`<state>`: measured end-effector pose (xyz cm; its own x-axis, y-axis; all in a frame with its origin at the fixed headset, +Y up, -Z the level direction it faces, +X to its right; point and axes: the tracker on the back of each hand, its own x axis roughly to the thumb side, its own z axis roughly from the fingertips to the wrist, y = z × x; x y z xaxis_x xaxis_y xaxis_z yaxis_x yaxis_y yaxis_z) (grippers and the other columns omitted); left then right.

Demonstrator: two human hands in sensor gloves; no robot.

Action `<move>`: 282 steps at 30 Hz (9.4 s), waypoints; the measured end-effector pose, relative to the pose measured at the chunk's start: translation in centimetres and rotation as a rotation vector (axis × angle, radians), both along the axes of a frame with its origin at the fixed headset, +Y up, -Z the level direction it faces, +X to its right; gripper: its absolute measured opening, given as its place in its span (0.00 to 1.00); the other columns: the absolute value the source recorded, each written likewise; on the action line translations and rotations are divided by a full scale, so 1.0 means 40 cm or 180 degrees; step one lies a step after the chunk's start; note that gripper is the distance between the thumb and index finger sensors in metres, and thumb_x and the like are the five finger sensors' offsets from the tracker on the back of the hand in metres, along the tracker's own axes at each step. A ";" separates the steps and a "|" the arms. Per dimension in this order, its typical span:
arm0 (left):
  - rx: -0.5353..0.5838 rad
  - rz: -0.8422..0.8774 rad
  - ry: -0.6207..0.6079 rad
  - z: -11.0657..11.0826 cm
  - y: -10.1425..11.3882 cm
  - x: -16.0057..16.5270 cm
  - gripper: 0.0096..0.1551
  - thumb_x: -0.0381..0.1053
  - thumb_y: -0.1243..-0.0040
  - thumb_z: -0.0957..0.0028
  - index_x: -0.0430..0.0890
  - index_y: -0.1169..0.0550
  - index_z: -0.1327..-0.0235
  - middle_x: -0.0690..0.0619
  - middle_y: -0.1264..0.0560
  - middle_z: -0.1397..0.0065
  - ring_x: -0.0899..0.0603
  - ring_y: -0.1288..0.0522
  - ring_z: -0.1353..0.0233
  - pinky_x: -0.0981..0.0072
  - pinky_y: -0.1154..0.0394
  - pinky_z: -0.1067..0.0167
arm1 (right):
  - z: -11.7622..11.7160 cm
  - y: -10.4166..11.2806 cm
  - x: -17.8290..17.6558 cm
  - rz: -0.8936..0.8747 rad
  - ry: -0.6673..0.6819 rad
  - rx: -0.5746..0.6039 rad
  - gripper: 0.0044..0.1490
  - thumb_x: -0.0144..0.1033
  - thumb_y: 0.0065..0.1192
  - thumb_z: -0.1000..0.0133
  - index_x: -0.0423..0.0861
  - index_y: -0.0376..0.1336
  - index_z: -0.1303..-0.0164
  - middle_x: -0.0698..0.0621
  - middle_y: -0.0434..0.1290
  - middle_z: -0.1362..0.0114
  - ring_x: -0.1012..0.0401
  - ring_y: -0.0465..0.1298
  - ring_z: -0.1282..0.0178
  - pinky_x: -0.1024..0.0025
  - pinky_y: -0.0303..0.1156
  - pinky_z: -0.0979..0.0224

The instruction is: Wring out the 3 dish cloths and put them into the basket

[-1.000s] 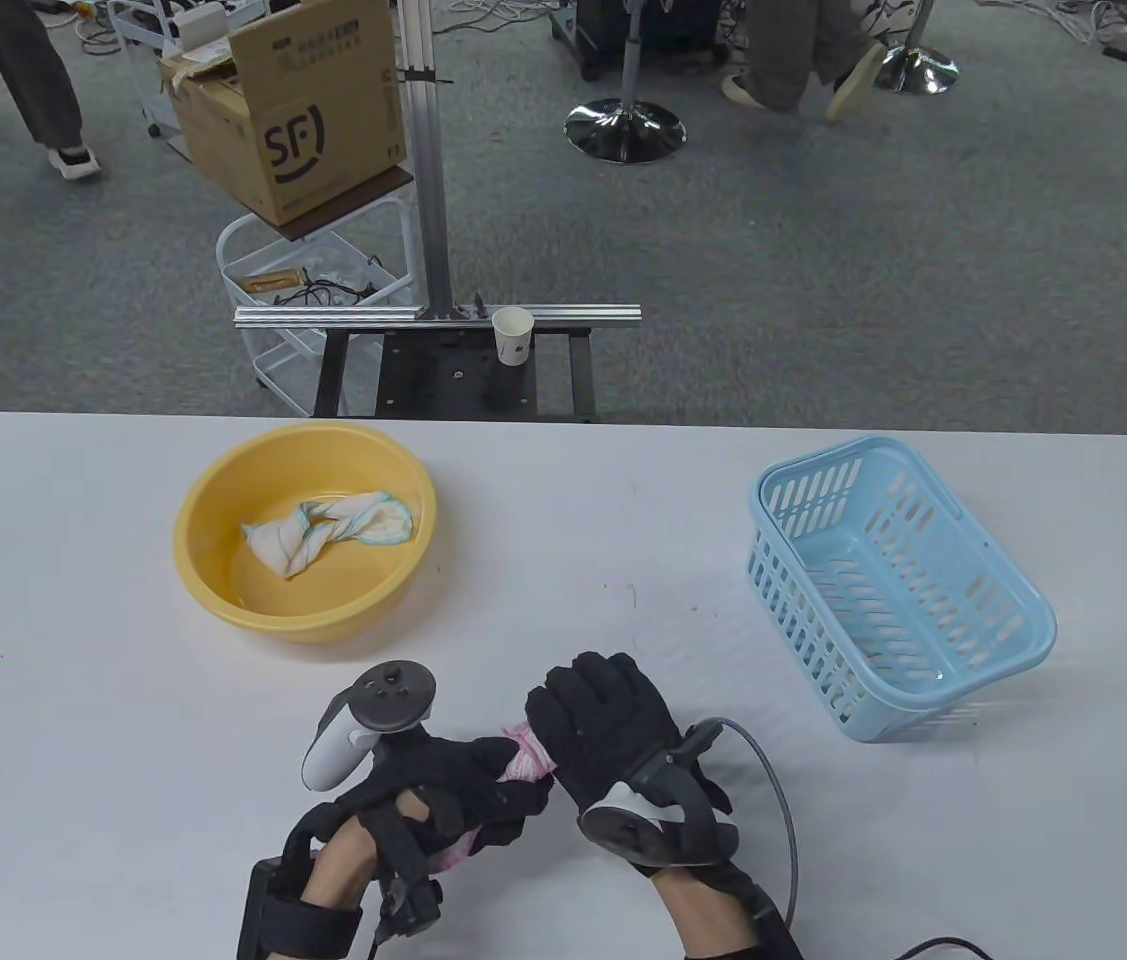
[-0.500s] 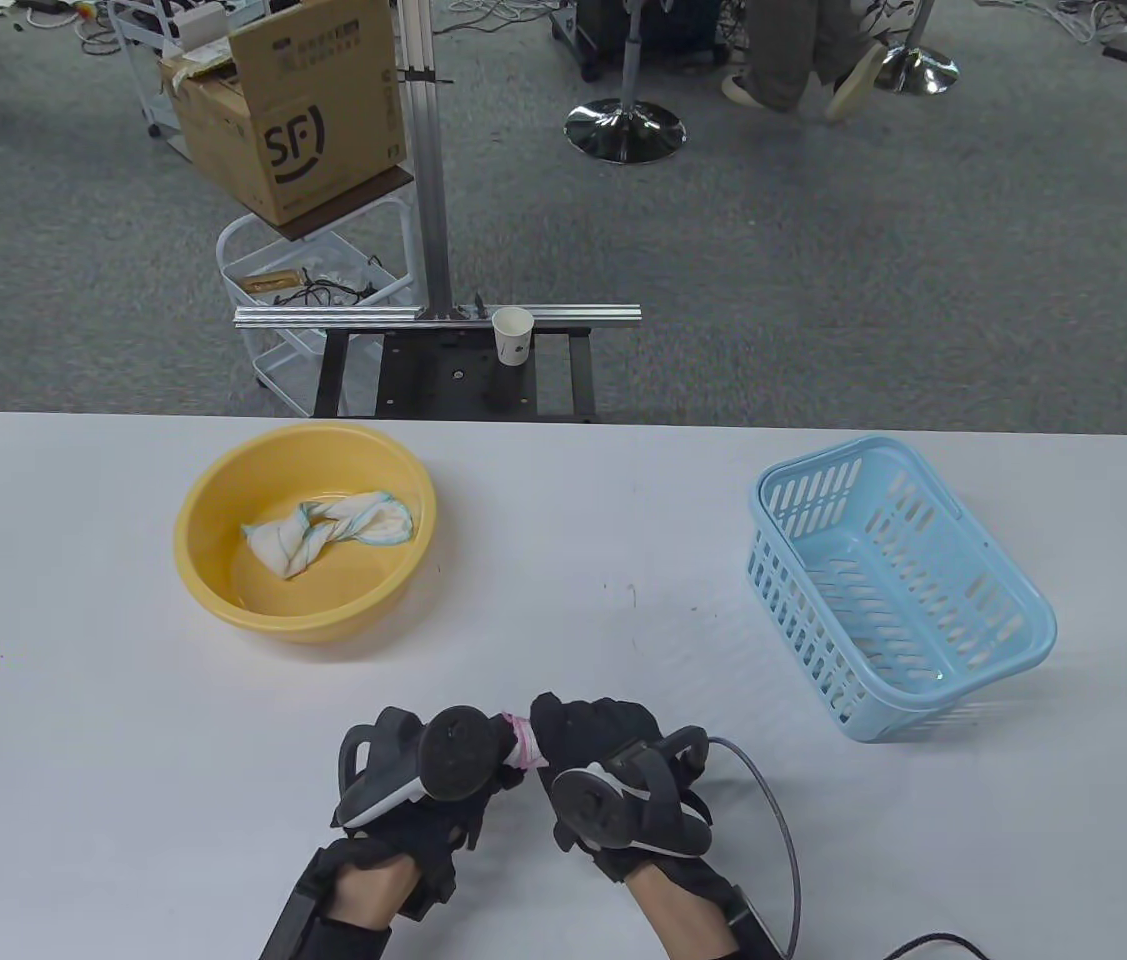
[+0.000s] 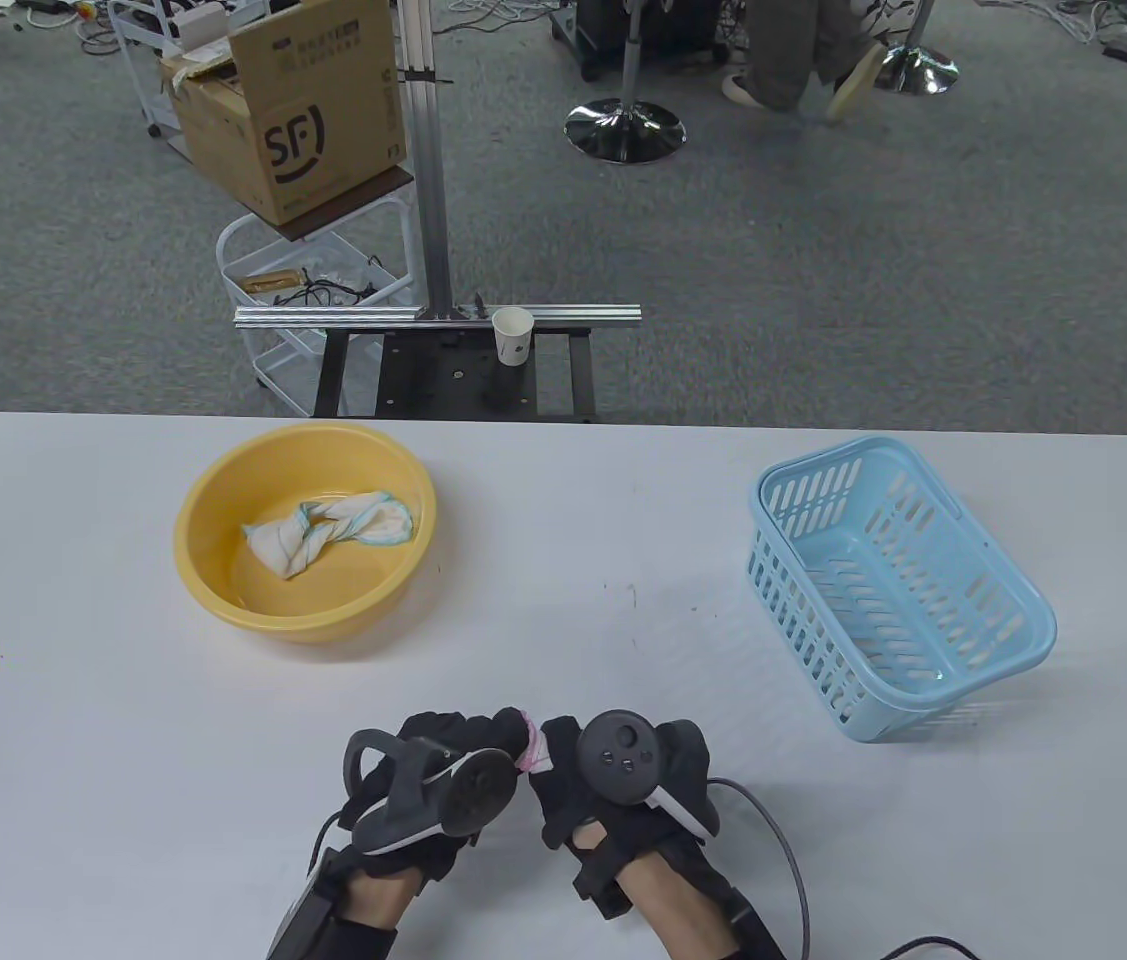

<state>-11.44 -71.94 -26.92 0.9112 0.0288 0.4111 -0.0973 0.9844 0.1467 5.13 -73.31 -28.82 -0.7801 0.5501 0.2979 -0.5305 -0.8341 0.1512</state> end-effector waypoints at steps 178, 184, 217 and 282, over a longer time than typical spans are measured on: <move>-0.2943 0.0384 0.2467 -0.574 0.011 -0.500 0.59 0.67 0.37 0.49 0.67 0.62 0.21 0.65 0.64 0.15 0.47 0.69 0.12 0.39 0.60 0.19 | -0.030 -0.057 0.099 0.0446 -0.0298 0.0586 0.54 0.65 0.58 0.42 0.46 0.41 0.18 0.39 0.41 0.13 0.37 0.46 0.14 0.27 0.44 0.23; -0.3120 0.0249 0.2652 -0.607 -0.030 -0.502 0.58 0.63 0.39 0.47 0.67 0.66 0.24 0.64 0.67 0.16 0.47 0.71 0.13 0.38 0.58 0.19 | -0.032 -0.057 0.107 0.0434 -0.0319 0.0547 0.54 0.65 0.58 0.42 0.46 0.41 0.18 0.39 0.41 0.13 0.37 0.46 0.14 0.27 0.45 0.23; -0.3311 -0.0181 0.2406 -0.621 -0.061 -0.485 0.36 0.46 0.40 0.42 0.55 0.40 0.21 0.55 0.39 0.25 0.41 0.38 0.25 0.40 0.45 0.21 | -0.042 -0.074 0.112 0.0444 -0.0309 0.0301 0.52 0.64 0.59 0.42 0.45 0.44 0.19 0.39 0.45 0.14 0.36 0.52 0.16 0.27 0.48 0.24; -0.1540 0.3722 -0.0296 -0.061 0.154 -0.023 0.27 0.48 0.33 0.49 0.56 0.24 0.34 0.54 0.26 0.29 0.42 0.21 0.32 0.44 0.26 0.33 | 0.050 0.058 0.066 -0.0440 -0.0275 0.2244 0.51 0.57 0.61 0.42 0.45 0.40 0.21 0.40 0.53 0.18 0.38 0.56 0.20 0.31 0.50 0.24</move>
<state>-12.35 -65.79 -29.34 0.2089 0.9584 0.1944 -0.9322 0.2553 -0.2567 7.78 -71.00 -26.82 -0.7541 0.3453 0.5587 -0.6240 -0.6421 -0.4453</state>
